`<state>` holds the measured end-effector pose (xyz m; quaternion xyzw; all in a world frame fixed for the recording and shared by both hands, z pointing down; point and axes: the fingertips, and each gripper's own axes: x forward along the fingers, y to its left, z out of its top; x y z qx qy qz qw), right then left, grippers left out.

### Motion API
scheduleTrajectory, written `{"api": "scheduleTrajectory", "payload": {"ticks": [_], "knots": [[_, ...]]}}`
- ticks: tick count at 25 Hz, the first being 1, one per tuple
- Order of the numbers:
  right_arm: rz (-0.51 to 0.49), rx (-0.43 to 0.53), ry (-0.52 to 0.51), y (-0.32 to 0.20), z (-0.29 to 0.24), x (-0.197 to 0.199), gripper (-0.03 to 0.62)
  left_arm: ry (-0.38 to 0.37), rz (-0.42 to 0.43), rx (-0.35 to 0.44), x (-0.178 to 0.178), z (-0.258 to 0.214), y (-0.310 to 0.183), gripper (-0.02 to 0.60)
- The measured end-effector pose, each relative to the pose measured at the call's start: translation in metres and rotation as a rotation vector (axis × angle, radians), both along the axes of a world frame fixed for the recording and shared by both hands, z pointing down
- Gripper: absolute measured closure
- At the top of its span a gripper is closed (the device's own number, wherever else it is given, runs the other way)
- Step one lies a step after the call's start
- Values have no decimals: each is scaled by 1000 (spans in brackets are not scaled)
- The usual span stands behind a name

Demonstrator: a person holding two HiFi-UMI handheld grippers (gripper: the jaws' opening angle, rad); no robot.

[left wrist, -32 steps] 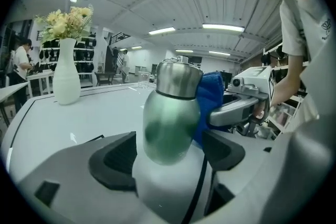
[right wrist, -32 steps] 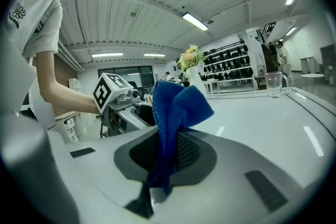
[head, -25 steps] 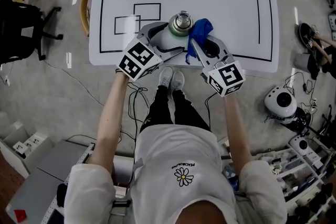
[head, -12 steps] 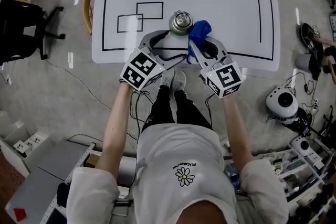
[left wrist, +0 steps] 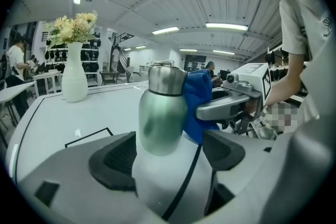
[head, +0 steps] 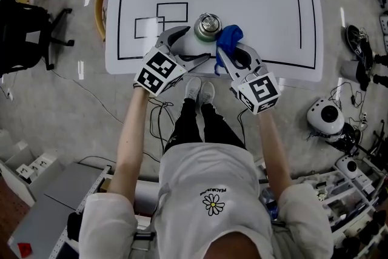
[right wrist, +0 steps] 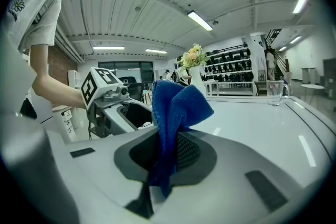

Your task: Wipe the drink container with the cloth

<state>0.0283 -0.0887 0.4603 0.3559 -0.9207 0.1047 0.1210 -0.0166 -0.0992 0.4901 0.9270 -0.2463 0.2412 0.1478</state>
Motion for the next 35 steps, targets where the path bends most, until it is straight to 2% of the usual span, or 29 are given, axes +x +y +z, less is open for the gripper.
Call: {"api": "scheduleTrajectory", "payload": {"ticks": [9,16,22,26,31,35], "knots": [[35,18,21,-23,-1,14,551,-14,54,12,14,-2,-6,203],[66,10,30,-18,0,13,551,-7,20,-4,14,-3,9,204],[23,-9,15,4,3,-4,551,-22,21,-18,16,-1,26,204],[7,-14,17,11,4,-8,551,-6,16,-33,18,1,34,204],[1,-7,26,9,3,-8,551,-12,-34,-5,-1,0,15,202],[2,-5,26,7,3,-10,551,-11,-21,17,-3,-3,-8,202]]}}
